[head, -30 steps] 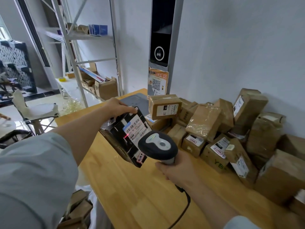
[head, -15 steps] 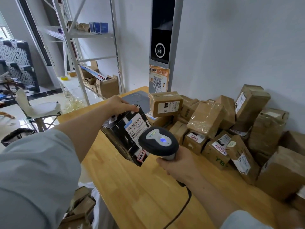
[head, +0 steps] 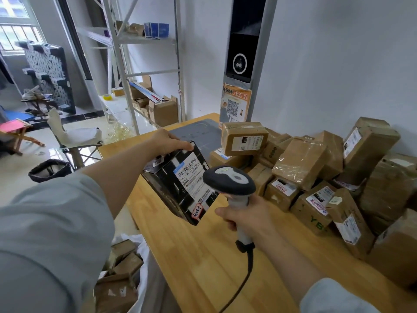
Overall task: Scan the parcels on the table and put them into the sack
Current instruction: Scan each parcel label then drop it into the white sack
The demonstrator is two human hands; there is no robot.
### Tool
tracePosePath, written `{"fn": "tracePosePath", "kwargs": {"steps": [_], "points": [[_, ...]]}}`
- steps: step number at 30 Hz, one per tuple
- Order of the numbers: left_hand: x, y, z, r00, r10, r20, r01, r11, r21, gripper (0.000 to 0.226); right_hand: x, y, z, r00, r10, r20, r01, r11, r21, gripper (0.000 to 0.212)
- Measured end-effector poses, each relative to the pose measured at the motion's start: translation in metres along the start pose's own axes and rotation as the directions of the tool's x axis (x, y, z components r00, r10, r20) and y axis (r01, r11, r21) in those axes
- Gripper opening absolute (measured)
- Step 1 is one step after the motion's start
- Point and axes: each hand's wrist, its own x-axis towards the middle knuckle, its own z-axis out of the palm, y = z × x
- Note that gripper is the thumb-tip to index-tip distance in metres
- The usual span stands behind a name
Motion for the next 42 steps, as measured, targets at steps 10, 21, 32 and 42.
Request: {"fn": "tracePosePath", "kwargs": {"steps": [10, 21, 32, 42], "points": [[-0.046, -0.103, -0.054, 0.969, -0.218, -0.116, 0.217, 0.976, -0.015, 0.029, 0.026, 0.017, 0.081, 0.975, 0.149, 0.164, -0.168, 0.980, 0.108, 0.027], [-0.119, -0.276, -0.075, 0.802, -0.472, -0.367, 0.502, 0.865, -0.016, 0.082, 0.036, 0.079, 0.232, 0.898, 0.246, 0.365, -0.277, 0.960, 0.036, 0.017], [-0.117, -0.447, -0.008, 0.745, -0.371, -0.554, 0.575, 0.779, 0.251, 0.105, 0.061, 0.201, 0.329, 0.868, 0.343, 0.360, -0.386, 0.921, 0.056, 0.024], [-0.153, -0.522, 0.038, 0.864, -0.083, -0.496, 0.346, 0.814, 0.466, 0.119, -0.001, 0.292, 0.370, 0.887, 0.408, 0.215, -0.385, 0.912, -0.139, 0.040]]}}
